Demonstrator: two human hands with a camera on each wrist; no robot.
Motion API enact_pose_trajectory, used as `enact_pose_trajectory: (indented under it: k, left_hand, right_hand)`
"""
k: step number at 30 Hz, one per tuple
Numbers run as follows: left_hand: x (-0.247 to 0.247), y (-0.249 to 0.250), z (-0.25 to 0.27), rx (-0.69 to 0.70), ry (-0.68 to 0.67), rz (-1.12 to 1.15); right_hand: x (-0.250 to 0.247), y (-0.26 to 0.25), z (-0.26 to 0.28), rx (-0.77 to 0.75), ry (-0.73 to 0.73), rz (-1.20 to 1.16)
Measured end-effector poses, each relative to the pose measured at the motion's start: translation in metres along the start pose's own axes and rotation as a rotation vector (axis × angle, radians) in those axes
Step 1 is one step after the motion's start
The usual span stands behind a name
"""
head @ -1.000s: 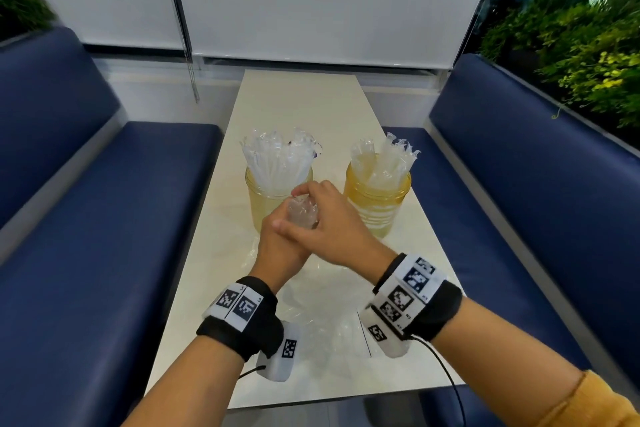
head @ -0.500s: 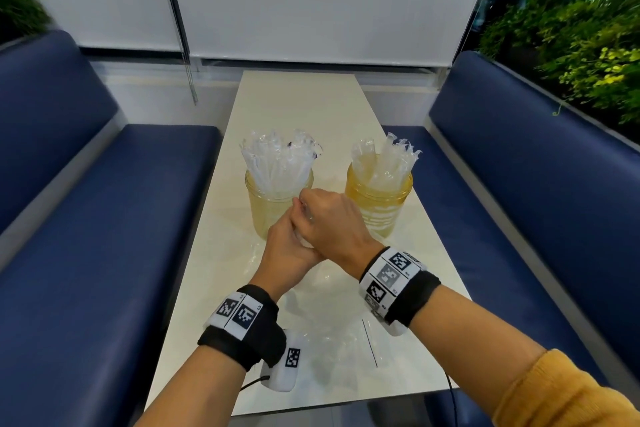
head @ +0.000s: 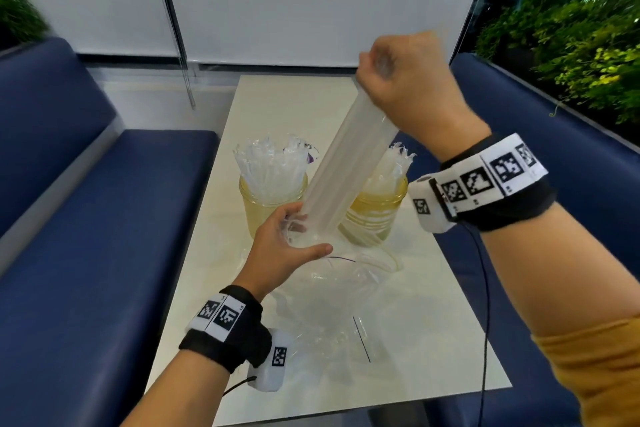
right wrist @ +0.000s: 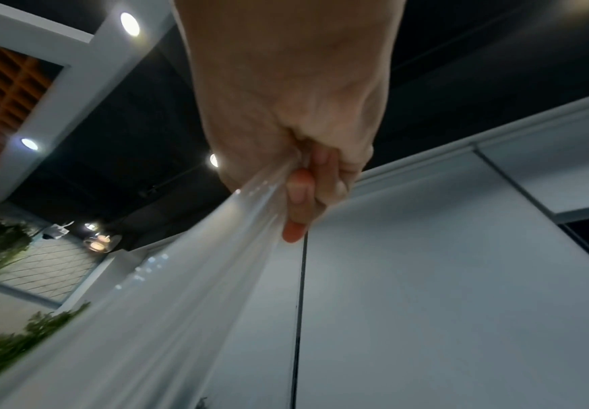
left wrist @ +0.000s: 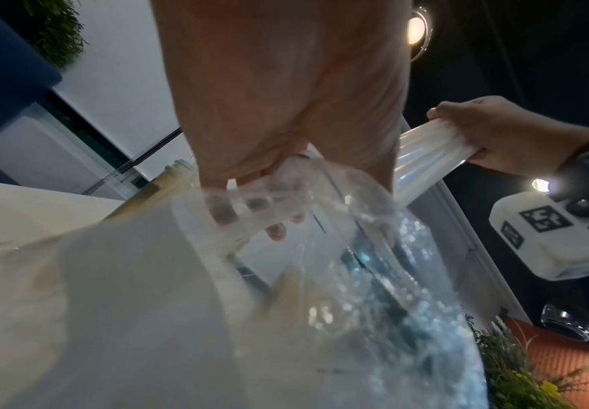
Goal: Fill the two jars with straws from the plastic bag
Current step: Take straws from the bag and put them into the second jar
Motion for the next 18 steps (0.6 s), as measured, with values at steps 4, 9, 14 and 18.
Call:
enact_pose_trajectory:
  k: [4,9,14,18]
  left_hand:
    - [0.0,-0.003,-0.001,-0.001,0.007,0.021]
    - [-0.003,-0.005,-0.003,-0.004,0.016,0.0]
    - [-0.004,-0.004,-0.002,-0.008,0.017,0.01]
    - [-0.003,-0.001,-0.002,-0.005,0.019,-0.03]
  right_hand:
    - [-0.022,0.015,-0.008,-0.015,0.107,-0.013]
    - [-0.046,0.05,-0.026,0.025,0.188,0.185]
    - [-0.026,0.085,-0.035,0.118,0.093,0.42]
    - [0.017,0.107,-0.027,0.139,-0.062,0.439]
Point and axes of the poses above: each hand's wrist, its own z-axis away from the middle knuckle, its own x-axis out of the palm, y = z × x, the point moved 5 cm from there along -z, towards the middle knuckle, and after that the axes turned 13 degrees about -z, right-handed, at the moved point
